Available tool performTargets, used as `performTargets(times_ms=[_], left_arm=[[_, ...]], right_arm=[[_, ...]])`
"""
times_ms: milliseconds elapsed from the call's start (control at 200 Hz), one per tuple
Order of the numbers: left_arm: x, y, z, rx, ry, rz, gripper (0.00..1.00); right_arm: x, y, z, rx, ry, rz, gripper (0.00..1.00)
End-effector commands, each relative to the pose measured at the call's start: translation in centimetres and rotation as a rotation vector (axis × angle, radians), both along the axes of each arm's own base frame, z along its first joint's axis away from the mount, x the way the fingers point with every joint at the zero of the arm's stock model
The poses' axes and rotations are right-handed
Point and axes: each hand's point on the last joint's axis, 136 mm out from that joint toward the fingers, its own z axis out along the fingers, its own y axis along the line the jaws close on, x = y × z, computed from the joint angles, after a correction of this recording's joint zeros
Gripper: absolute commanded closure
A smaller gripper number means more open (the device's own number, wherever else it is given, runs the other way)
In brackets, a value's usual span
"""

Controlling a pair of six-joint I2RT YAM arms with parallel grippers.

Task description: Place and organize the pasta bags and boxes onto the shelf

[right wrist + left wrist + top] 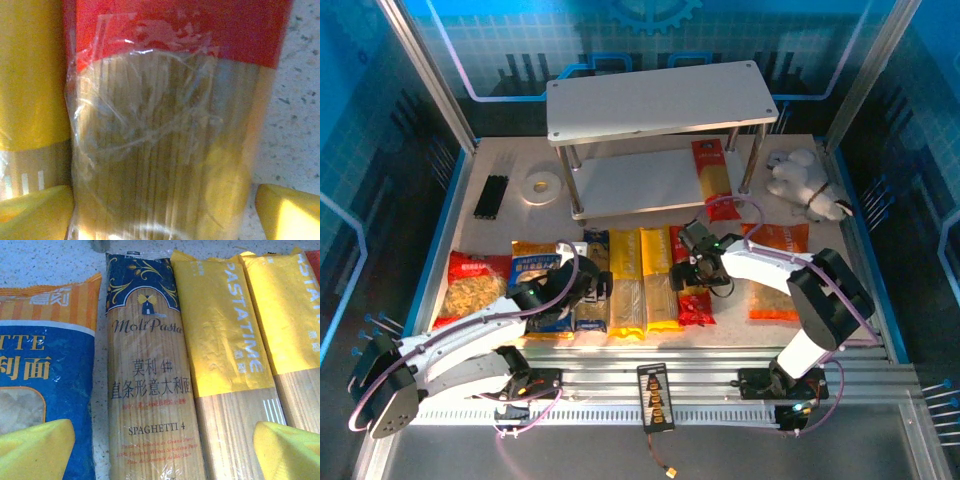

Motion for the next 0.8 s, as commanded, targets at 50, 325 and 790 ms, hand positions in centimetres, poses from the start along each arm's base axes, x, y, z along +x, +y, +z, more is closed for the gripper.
performTargets(times_ms=[50,325,790], left_arm=[[-0.3,0.4,-0.4,-0.015,0.005,0.018,0.07],[-0.3,0.4,-0.6,-0.014,0.006,0.017,0.07],[0.0,0.1,-1.0,-0.029,0.007,0.026,0.06]], right_arm=[[-0.5,1.2,-1.2,0.016,0.048,0.017,0.05],[-0.8,0.1,-1.5,-0.040,0.058,0.011,0.18],[-2.0,0.7,0.6,0.040,0.053,0.034,0.66]])
